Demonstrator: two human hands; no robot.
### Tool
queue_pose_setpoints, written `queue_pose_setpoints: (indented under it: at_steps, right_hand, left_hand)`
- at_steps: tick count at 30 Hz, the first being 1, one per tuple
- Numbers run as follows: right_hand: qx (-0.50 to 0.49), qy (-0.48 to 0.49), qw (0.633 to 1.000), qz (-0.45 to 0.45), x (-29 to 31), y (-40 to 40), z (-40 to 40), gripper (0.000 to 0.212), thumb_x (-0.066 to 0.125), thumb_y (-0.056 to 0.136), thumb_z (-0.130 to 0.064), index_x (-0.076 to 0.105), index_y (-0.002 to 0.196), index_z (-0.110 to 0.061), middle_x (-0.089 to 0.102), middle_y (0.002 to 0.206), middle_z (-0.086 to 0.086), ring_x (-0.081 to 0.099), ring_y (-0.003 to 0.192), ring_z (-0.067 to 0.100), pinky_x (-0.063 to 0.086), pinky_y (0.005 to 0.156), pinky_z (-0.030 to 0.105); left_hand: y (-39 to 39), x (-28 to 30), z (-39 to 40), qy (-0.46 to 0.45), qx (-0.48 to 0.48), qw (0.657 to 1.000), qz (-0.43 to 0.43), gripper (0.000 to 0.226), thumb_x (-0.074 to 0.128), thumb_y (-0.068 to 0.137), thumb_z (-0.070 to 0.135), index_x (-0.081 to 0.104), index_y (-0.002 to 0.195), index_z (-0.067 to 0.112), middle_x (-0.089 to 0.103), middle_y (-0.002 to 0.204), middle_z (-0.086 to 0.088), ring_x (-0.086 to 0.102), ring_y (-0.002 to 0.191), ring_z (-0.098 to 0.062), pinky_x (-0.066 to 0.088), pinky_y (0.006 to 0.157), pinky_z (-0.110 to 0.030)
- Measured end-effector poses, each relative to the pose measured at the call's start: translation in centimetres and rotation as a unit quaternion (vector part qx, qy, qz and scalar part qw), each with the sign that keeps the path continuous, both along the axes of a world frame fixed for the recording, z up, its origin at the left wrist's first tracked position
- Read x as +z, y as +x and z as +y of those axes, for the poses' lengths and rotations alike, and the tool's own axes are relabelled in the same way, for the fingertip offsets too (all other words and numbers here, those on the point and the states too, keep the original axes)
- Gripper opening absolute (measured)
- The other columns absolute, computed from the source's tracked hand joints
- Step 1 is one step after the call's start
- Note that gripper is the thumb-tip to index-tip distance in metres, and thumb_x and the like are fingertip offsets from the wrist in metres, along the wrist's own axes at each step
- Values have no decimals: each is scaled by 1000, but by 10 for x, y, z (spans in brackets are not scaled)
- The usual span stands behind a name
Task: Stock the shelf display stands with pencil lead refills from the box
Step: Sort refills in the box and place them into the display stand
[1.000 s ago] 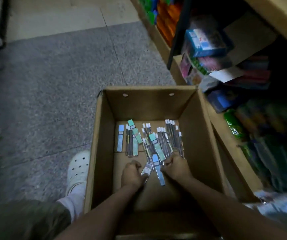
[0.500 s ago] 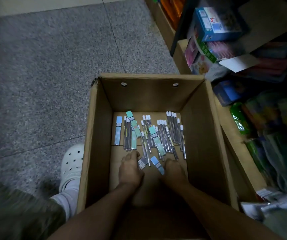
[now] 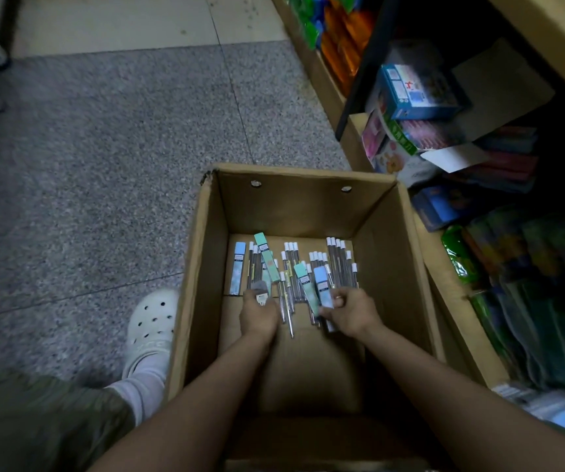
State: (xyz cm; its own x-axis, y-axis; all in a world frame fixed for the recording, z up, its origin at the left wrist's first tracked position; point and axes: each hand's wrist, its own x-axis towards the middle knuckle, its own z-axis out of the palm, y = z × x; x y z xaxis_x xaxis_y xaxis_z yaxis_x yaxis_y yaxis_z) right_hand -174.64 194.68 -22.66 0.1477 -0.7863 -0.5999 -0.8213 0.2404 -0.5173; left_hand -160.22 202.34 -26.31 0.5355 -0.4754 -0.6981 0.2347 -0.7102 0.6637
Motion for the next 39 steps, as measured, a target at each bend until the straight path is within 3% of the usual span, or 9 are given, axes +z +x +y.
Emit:
queue_pose_setpoints:
  at_steps: [2, 5, 11, 20, 26, 29, 31, 34, 39]
  right_hand:
    - [-25, 1, 1000, -12, -4, 2, -8, 32, 76, 82, -8, 63, 108, 4, 50, 69, -5, 53, 81, 11, 49, 93, 28]
    - [-8, -2, 1000, -14, -13, 10, -15, 32, 77, 80, -9, 64, 108, -2, 52, 71, -5, 53, 79, 9, 49, 96, 29]
    - [44, -29, 999, 10, -38, 27, -20, 41, 78, 79, -15, 63, 118, -14, 64, 118, 3, 60, 110, 19, 49, 90, 26]
    - [84, -69, 991, 81, -48, 32, -13, 31, 71, 85, -8, 56, 112, -12, 62, 110, 4, 60, 96, 17, 52, 79, 25]
    - [103, -49, 986, 124, -46, 22, -4, 31, 74, 83, -19, 59, 109, -9, 62, 107, 7, 61, 92, 17, 54, 78, 26]
    - [92, -38, 988, 118, -40, 15, 0, 28, 76, 83, -21, 60, 104, -10, 64, 103, 6, 56, 82, 11, 49, 69, 21]
    - [58, -20, 994, 89, -31, 11, 1, 24, 76, 82, -18, 61, 99, -11, 67, 96, 6, 62, 78, 11, 52, 67, 22]
    - [1, -6, 999, 34, -8, 10, 1, 19, 78, 80, -17, 61, 89, -17, 68, 87, 0, 66, 81, 14, 55, 71, 26]
    - [-34, -74, 995, -63, 48, 7, 0, 20, 82, 72, -20, 63, 73, -24, 62, 64, -15, 55, 51, -10, 36, 47, 2]
  left_hand:
    - [3, 1, -11, -13, 65, 997, 41, 34, 55, 96, 23, 49, 128, 12, 64, 115, -27, 61, 105, -46, 53, 90, -54]
    - [12, -1, -26, -28, 71, 997, 5, 34, 68, 88, 23, 55, 119, 19, 67, 114, -15, 64, 105, -37, 53, 92, -49]
    - [24, -16, -42, 18, 9, 991, -134, 44, 79, 77, 28, 57, 114, 19, 67, 115, -4, 63, 105, -26, 54, 88, -40]
    - [22, -26, -71, 56, -40, 973, -219, 61, 82, 75, 28, 52, 128, 18, 63, 124, -8, 60, 112, -32, 47, 87, -38]
    - [12, -25, -50, 71, -85, 973, -204, 44, 81, 75, 27, 55, 109, 20, 66, 112, -9, 63, 103, -30, 54, 86, -39]
    - [6, -24, -35, 68, -95, 971, -208, 50, 81, 74, 30, 55, 115, 17, 65, 116, -9, 62, 105, -30, 52, 85, -36]
    - [6, -18, -30, 30, -83, 979, -185, 50, 81, 76, 29, 56, 117, 15, 65, 115, -7, 62, 103, -26, 51, 82, -31]
    - [1, 5, -30, -60, -81, 994, -28, 35, 81, 77, 25, 62, 105, 13, 70, 95, -4, 66, 78, -14, 55, 67, -26]
    - [-10, 60, -39, -152, -87, 974, 144, 17, 76, 81, 7, 62, 90, 11, 60, 62, 1, 49, 43, -5, 42, 41, -17]
